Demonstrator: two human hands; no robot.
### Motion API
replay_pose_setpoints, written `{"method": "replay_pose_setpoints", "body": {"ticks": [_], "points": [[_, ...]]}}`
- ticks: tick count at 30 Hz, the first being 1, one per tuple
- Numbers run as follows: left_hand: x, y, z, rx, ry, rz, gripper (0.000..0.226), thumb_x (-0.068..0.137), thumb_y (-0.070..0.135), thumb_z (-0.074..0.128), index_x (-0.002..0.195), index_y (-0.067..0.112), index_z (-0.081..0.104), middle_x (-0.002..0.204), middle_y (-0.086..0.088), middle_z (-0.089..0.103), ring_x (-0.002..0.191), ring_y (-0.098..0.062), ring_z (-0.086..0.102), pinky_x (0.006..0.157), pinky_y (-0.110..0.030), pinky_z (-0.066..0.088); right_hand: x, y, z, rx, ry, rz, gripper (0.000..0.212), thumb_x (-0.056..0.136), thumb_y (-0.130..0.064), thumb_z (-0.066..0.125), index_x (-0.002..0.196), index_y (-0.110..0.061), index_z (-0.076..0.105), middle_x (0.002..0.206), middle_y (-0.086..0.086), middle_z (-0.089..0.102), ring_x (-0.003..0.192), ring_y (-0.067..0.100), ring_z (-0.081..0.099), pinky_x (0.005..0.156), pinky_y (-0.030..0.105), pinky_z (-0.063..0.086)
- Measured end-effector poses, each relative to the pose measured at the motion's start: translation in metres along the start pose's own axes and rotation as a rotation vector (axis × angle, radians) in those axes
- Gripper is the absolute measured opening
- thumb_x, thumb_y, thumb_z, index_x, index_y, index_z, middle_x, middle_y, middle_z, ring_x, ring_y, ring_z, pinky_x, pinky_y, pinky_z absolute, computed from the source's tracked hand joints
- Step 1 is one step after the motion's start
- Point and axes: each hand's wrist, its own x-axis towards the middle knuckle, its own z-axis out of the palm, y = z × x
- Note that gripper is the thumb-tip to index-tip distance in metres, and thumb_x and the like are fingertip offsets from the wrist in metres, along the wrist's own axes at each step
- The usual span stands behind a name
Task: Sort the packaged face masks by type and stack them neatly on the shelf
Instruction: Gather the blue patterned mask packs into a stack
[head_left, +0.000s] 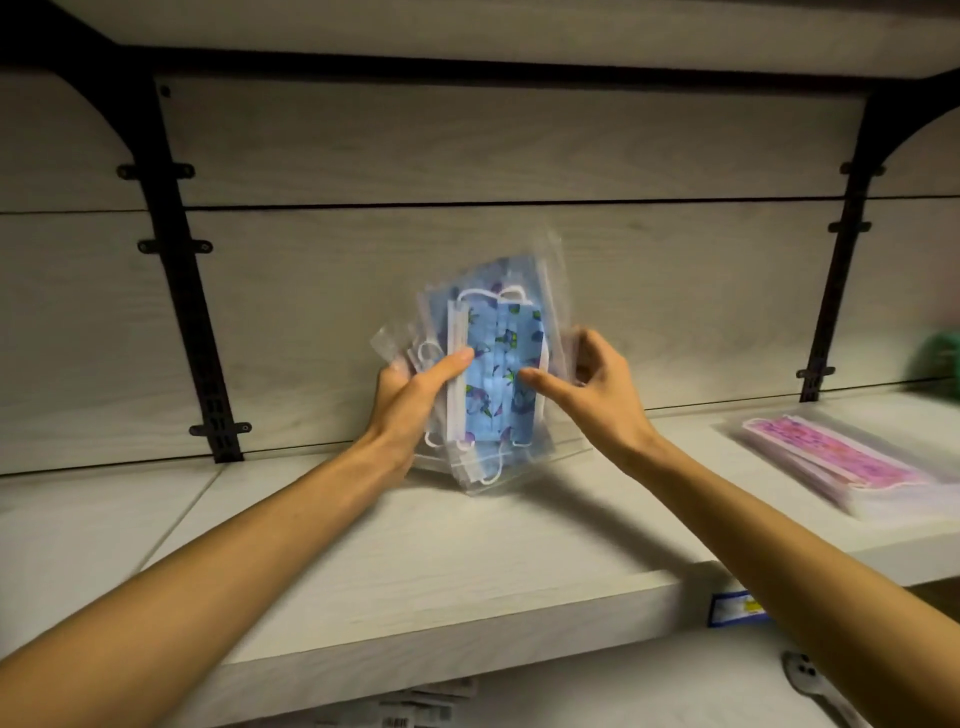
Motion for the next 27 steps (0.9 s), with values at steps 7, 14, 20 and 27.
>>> {"method": "replay_pose_setpoints", "body": {"ticks": [7,14,20,27], "points": [[-0.008,-0.015,-0.011,0.067,-0.081,-0.024,0.047,0.080,0.018,0.083,0.122,0.014,0.063,0.113,-0.005,0.075,0.105,-0.021,0.072,0.089,-0.035,0.057,-0.019,0.023,-0.001,0.062,-0.094,0.174,0.063,0.074,-0.029,0.088,0.126,-0.016,0.057,0.119,-0.001,0.071,0.108,0.017,0.069,0.097,0.047,0.055],[-0.003,-0.006,0.002,0.031,-0.079,-0.119,0.041,0.080,0.013,0.083,0.118,0.009,0.068,0.106,-0.011,0.077,0.097,-0.029,0.075,0.084,-0.045,0.061,-0.014,0.018,0.006,0.071,-0.088,0.184,0.097,0.067,-0.039,0.091,0.146,-0.020,0.039,0.137,-0.003,0.057,0.115,0.007,0.063,0.095,0.025,0.054],[-0.006,-0.012,-0.009,0.046,-0.150,-0.157,0.050,0.079,0.010,0.083,0.125,0.008,0.064,0.112,-0.011,0.076,0.103,-0.028,0.073,0.091,-0.045,0.059,-0.019,0.031,-0.011,0.003,-0.100,0.395,0.121,0.062,-0.060,0.085,0.156,-0.022,0.019,0.138,0.001,0.051,0.116,0.015,0.058,0.086,0.026,0.049],[0.000,-0.006,0.004,0.123,-0.198,-0.133,0.037,0.082,0.008,0.080,0.117,0.008,0.069,0.107,-0.009,0.077,0.100,-0.027,0.074,0.084,-0.039,0.061,-0.008,0.025,-0.004,-0.007,-0.193,0.336,0.028,0.089,-0.031,0.073,0.113,-0.019,0.068,0.103,-0.009,0.076,0.090,0.005,0.070,0.070,0.016,0.054]]}}
